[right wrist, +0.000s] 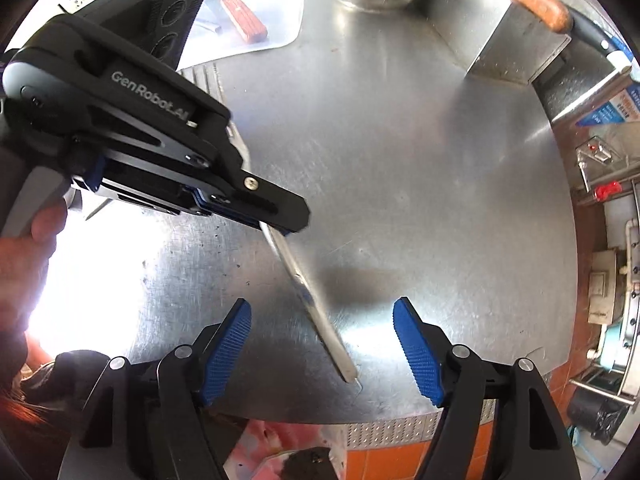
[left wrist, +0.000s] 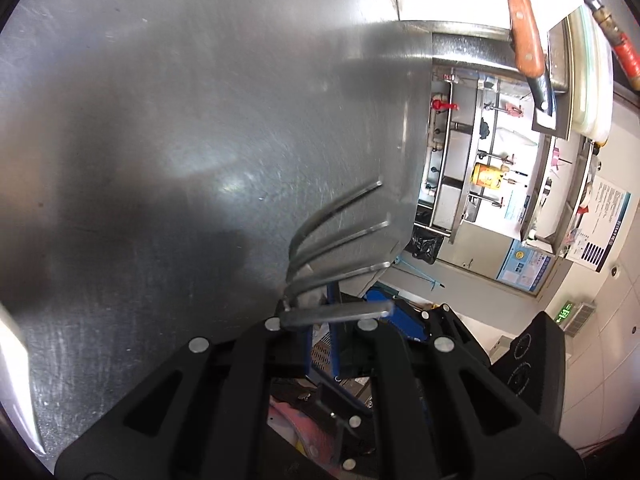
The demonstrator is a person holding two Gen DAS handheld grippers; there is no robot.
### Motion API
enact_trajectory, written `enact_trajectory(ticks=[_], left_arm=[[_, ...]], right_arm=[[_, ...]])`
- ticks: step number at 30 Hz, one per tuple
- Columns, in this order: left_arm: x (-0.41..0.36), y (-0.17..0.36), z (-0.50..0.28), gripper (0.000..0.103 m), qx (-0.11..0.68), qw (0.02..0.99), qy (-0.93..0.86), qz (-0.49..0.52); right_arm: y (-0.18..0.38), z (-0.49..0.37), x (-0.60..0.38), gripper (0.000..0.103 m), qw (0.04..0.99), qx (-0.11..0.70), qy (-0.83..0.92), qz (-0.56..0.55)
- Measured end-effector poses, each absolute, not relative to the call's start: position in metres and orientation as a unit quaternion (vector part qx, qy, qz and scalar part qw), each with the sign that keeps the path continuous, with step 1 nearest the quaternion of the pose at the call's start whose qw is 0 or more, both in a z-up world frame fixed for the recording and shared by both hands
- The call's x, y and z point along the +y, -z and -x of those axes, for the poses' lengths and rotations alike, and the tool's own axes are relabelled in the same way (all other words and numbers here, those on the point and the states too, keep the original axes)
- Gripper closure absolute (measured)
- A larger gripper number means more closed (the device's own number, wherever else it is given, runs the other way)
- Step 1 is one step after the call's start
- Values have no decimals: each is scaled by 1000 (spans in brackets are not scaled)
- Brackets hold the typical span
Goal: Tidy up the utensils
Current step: 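Regrasp the fork handle with the right tool while the left tool holds the tines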
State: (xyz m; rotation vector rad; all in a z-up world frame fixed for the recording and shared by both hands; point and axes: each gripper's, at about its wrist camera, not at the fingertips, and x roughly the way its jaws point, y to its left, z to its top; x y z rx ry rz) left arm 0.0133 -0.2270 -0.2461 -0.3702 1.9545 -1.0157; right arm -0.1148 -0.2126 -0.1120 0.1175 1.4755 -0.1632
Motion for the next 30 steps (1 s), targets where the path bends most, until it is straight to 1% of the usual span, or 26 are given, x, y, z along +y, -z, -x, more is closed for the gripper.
enact_trajectory(ticks=[5,10,11,13,14,15,17,20,24,30], left_arm=[[-219,247,-16,98,788,435,405,162],[-218,247,-14,98,791,428,404,167],[-219,247,-14,98,791,426,405,168],[-221,246,-13,98,792,423,406,171],[-222,246,-13,98,792,423,406,172],[-221,245,-13,98,791,423,407,172],[-220,244,-13,97,791,424,405,172],[-217,244,-13,97,792,421,404,178],[-217,237,-16,97,785,420,413,190],[-215,194,-24,97,747,441,454,203]], right_arm=[[123,128,-242,29,742,664,64,-72],[135,133,-248,29,750,655,47,-83],[138,131,-249,31,751,653,45,-81],[143,130,-247,40,751,655,42,-69],[147,127,-244,53,748,659,39,-63],[151,126,-241,72,744,665,33,-61],[156,125,-238,86,736,673,34,-57],[155,126,-237,87,736,674,25,-63],[144,128,-225,89,746,664,28,-40],[102,129,-209,91,776,630,33,-7]])
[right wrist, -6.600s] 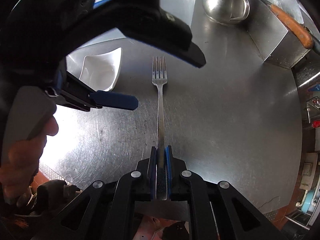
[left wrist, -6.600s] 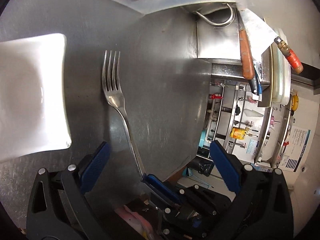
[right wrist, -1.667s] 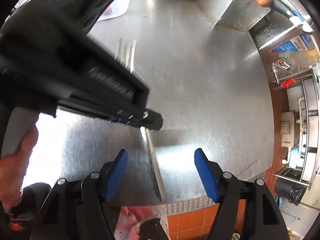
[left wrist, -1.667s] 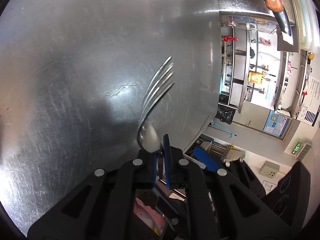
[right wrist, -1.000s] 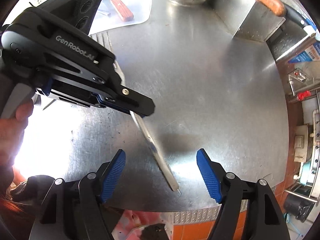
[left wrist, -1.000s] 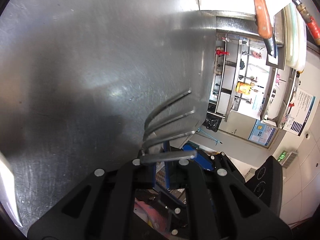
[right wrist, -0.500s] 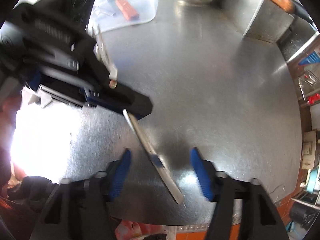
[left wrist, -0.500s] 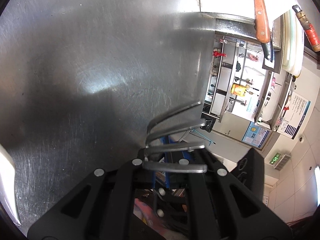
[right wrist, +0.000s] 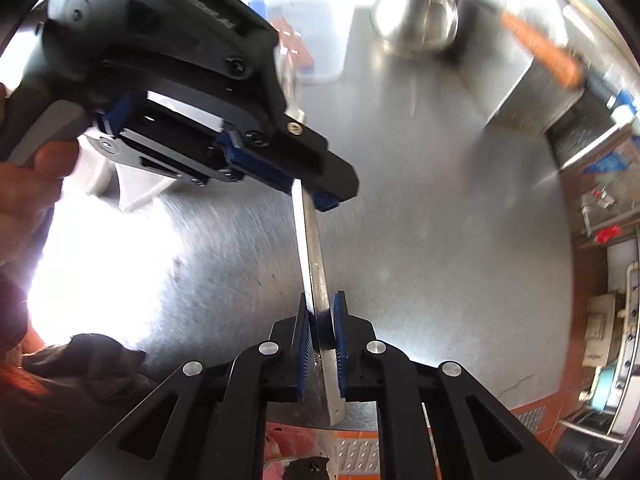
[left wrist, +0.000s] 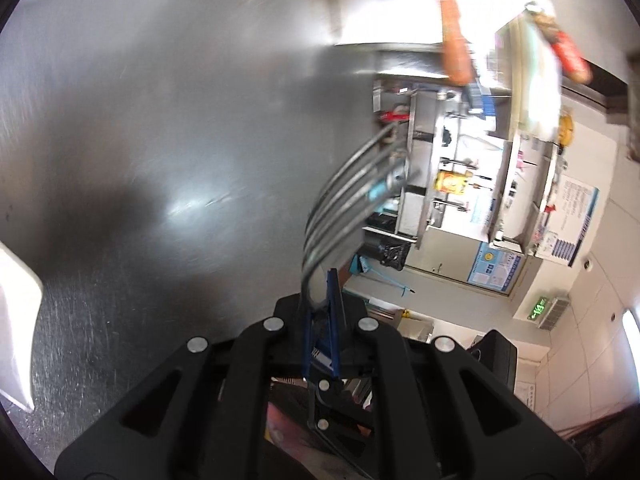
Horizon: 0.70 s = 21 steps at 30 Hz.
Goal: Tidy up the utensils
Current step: 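Regrasp the fork handle with the right tool while the left tool holds the tines, then carry the fork over the clear box and open both tools to drop it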
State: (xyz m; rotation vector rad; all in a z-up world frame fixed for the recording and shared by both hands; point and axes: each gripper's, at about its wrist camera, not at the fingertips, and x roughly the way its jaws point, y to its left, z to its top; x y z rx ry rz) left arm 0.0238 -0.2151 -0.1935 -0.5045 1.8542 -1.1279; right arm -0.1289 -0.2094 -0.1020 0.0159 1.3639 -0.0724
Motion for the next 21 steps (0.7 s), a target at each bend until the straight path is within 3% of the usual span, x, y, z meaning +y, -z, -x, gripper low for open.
enact_trajectory(ticks=[11,21], left_arm=[[-182,96,-63,97,655,509,509,229],[-123,43,-157,97,590,600,476,256]], right_arm=[[25,91,-189,92,826,556,23,93],[-13,-26,-175,92,836,523,-37,159]])
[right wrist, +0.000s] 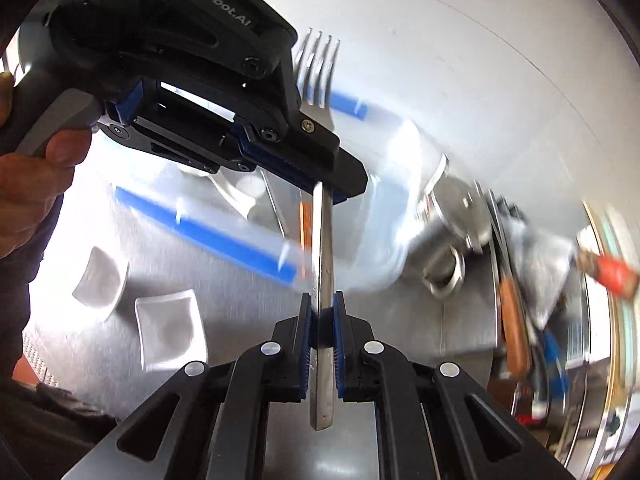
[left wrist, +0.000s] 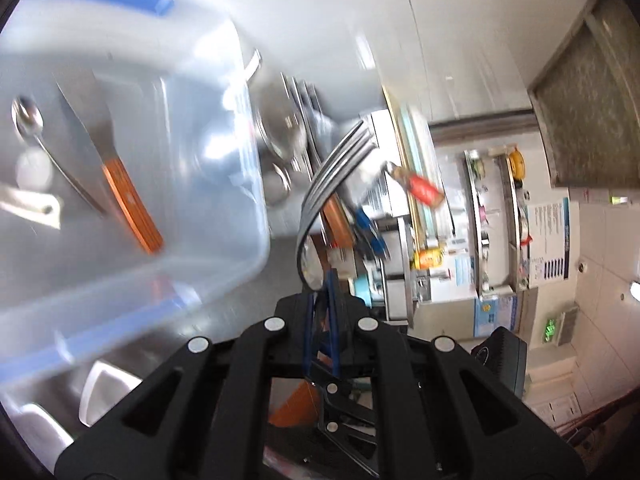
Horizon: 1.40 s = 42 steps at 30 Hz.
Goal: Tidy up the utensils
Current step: 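Carry the fork over the clear box and open both tools to drop it, then move the right tool to a white square dish and grasp its rim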
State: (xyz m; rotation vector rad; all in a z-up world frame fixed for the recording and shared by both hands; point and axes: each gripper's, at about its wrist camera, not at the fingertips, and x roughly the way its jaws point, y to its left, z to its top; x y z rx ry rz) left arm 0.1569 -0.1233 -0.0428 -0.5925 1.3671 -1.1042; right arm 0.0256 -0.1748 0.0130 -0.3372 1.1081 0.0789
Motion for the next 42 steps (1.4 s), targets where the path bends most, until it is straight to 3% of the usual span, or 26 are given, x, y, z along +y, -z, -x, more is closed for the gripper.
enact_trajectory(ticks=[6,13,20,28,30,33,34,36,38,40,42], left_arm=[[-86,49,-240,97,583,639,415,281],[-61,114,-291,97,643,625,335,289],[-74,166,-300,97,708,594,286,252],[-68,194,-306,97,736,584,240,246],[-62,196,-308,97,736,584,234,250],[-55,188,-309,97,726,602,225,246],[-51,179,-308,95,717,615,225,238],[-48,158,-301,78,697,639,232,230],[-43,119,-288,28,653,678,256,219],[-36,76,-266,14,604,718,282,202],[-28,40,-237,11,565,741,307,194]], right_arm=[[6,-119,-158,92,826,535,-84,156],[70,-186,-145,92,777,601,-139,127],[125,-199,-151,92,711,682,-147,88],[136,-204,-157,92,678,719,-136,77],[137,-204,-160,85,669,728,-140,57],[125,-201,-173,84,681,722,-123,17],[114,-199,-177,82,693,710,-124,5],[86,-191,-189,57,723,680,-123,-7],[49,-174,-192,37,763,633,-133,-12],[14,-151,-194,26,796,587,-149,-14],[-15,-121,-195,16,822,544,-167,-18]])
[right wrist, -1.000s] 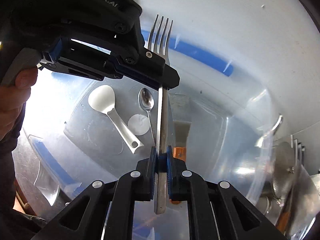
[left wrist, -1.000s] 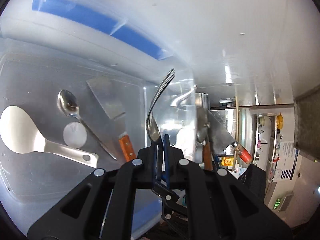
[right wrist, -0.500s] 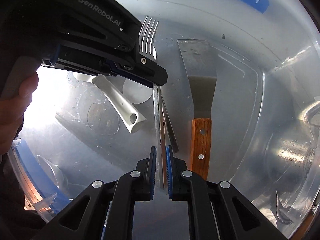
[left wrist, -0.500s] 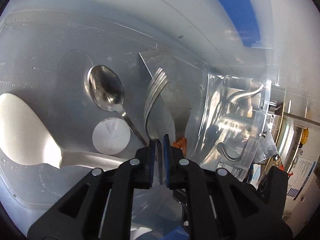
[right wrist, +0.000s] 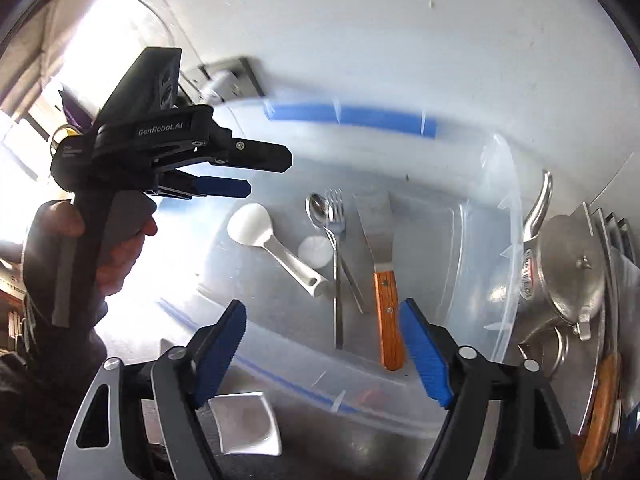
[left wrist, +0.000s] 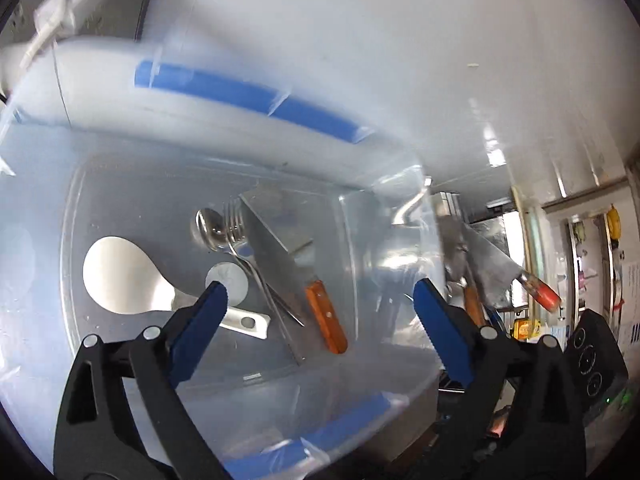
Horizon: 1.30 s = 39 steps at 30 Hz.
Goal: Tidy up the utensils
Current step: 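Move the right tool to a white square dish and grasp its rim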
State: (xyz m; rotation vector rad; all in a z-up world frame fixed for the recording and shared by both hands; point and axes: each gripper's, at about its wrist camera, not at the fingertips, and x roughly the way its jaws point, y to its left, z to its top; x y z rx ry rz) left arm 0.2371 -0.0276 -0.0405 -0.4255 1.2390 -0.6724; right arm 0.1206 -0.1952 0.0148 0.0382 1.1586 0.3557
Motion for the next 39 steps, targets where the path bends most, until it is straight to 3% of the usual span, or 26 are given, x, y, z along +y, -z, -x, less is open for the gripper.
enact_trajectory(ticks=[4,8,12,14,16,20,28,33,35,38,39], left_arm=[[-4,-6,-159,8,507,765,348,192],[14,-2,-91,8,500,790,317,159],[51,35,-56,8,527,797,252,157],[56,57,-40,8,550,785,235,162],[60,77,-25,8,570,772,226,170],[68,100,6,8,595,753,214,183],[78,104,27,8,600,752,190,195],[64,110,26,8,611,744,193,191],[56,113,23,8,617,739,196,188],[49,116,21,8,622,734,199,188],[48,116,20,8,622,733,199,188]], right_arm=[[-29,-51,-178,10,813,521,-261,-16],[27,7,-151,10,784,568,-238,81],[104,16,-154,27,741,646,-175,57],[128,2,-162,27,731,665,-156,12],[136,-3,-162,28,727,670,-153,-10],[155,-7,-154,39,719,678,-151,-7],[158,-5,-133,41,727,670,-145,49],[156,-1,-132,63,724,668,-167,49],[155,0,-133,66,722,669,-171,45],[155,-3,-138,87,717,674,-176,20],[157,-6,-133,89,713,678,-180,2]])
